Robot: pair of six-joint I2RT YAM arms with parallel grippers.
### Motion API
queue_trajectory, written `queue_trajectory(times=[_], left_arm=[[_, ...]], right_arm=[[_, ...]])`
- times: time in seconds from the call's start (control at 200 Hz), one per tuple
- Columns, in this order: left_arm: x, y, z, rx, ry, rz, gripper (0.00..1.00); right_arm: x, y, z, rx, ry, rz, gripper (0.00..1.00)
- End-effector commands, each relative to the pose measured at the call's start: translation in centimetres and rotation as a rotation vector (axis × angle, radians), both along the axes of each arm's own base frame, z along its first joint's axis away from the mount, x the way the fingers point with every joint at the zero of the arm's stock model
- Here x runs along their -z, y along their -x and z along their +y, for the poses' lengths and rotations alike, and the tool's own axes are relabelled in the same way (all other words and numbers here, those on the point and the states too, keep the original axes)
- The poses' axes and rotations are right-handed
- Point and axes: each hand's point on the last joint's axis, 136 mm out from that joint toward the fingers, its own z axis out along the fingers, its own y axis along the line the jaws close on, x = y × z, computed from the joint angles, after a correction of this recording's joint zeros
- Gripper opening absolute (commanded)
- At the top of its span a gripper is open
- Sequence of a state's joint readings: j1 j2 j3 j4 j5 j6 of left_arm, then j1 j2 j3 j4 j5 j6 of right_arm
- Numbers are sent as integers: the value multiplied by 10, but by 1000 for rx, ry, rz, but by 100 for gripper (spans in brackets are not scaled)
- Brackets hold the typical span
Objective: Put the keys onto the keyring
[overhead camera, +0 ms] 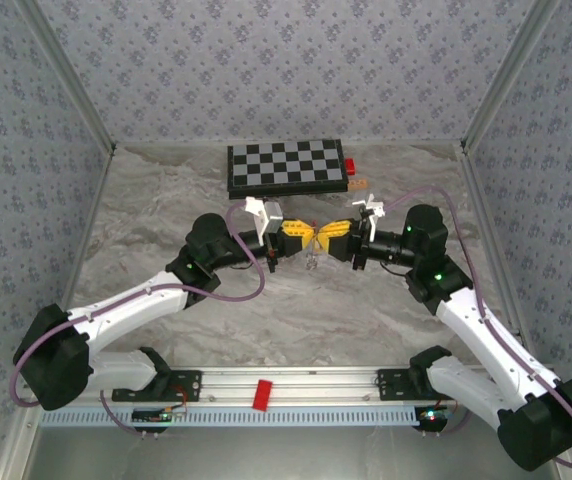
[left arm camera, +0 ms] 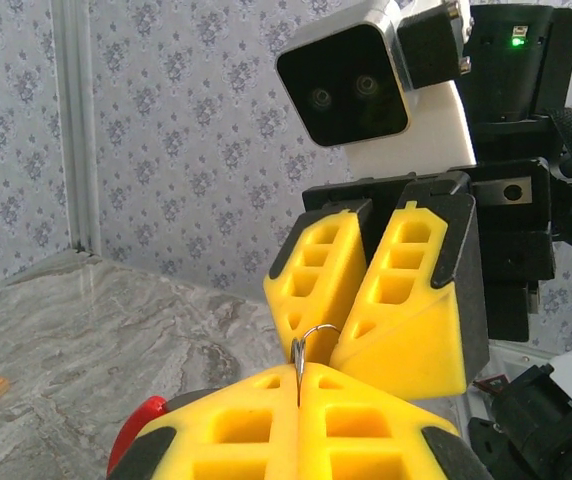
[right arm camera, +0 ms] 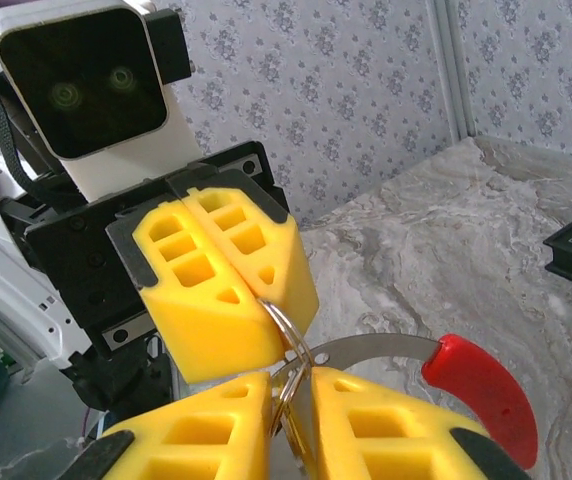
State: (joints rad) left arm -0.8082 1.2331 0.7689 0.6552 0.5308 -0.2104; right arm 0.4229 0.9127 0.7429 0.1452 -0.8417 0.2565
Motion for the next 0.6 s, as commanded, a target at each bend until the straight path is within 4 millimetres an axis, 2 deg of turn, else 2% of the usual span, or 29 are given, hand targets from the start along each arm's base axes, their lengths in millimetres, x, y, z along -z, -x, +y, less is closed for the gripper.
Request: queue_trajectory(times=[0.0, 0.045, 0.26, 0.595], left_arm=[[-21, 7, 6, -9, 53, -58, 0], [-22, 7, 8, -14, 57, -59, 0], [-28, 8, 7, 0, 87, -52, 0], [-33, 12, 3, 24, 123, -37, 0]], right_arm=[[1, -1, -2, 5, 9, -8, 16], [3, 0, -2, -1, 10, -5, 11], [10, 2, 6, -46, 22, 22, 5], [25, -1, 16, -69, 45, 53, 11]])
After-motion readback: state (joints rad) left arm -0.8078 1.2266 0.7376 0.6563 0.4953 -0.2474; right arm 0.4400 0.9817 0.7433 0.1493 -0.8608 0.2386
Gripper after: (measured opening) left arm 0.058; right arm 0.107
